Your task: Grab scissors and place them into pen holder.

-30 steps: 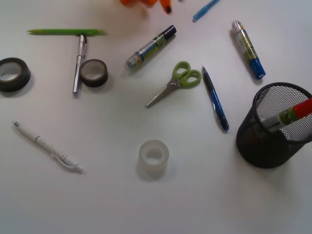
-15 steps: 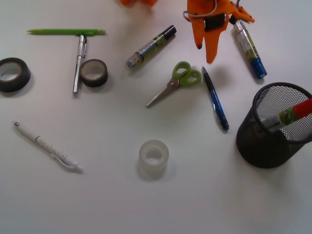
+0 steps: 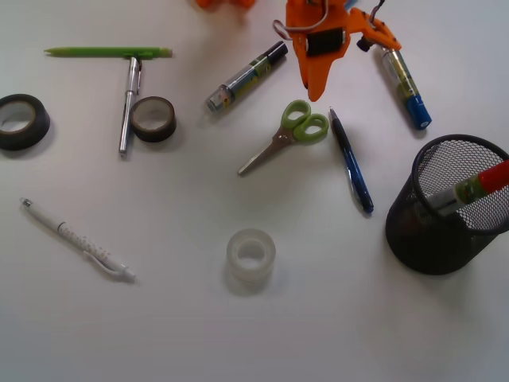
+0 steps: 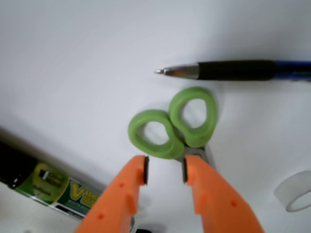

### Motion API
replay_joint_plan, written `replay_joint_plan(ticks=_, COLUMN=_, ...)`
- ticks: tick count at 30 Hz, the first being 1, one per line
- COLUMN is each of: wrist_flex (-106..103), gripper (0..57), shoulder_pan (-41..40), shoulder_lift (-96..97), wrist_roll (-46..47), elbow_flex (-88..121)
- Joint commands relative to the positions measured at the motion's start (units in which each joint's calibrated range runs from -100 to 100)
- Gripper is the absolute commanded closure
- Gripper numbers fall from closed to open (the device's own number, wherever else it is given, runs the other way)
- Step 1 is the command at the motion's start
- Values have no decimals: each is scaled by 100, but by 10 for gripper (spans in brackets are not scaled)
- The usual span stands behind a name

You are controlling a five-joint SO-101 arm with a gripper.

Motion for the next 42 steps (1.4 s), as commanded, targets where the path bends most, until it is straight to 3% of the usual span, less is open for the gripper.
replay_joint_plan(ticks=1, wrist_flex=23, gripper=493, shoulder_pan=108, shoulder_lift=-172, wrist_roll=142, elbow_flex=-127)
replay_joint_plan(ticks=11, wrist_flex=15, gripper=493, shoulder_pan=79, shoulder_lift=431, wrist_roll=557, elbow_flex=-200)
replay_joint_plan(ticks=32, wrist_flex=-274, gripper=493, shoulder_pan=86, shoulder_lift=915, wrist_roll=567, elbow_flex=-626)
replay_joint_plan(ticks=42, wrist_flex=-607, gripper=495, shoulder_pan=236, shoulder_lift=2233, wrist_roll=474, elbow_flex=-716)
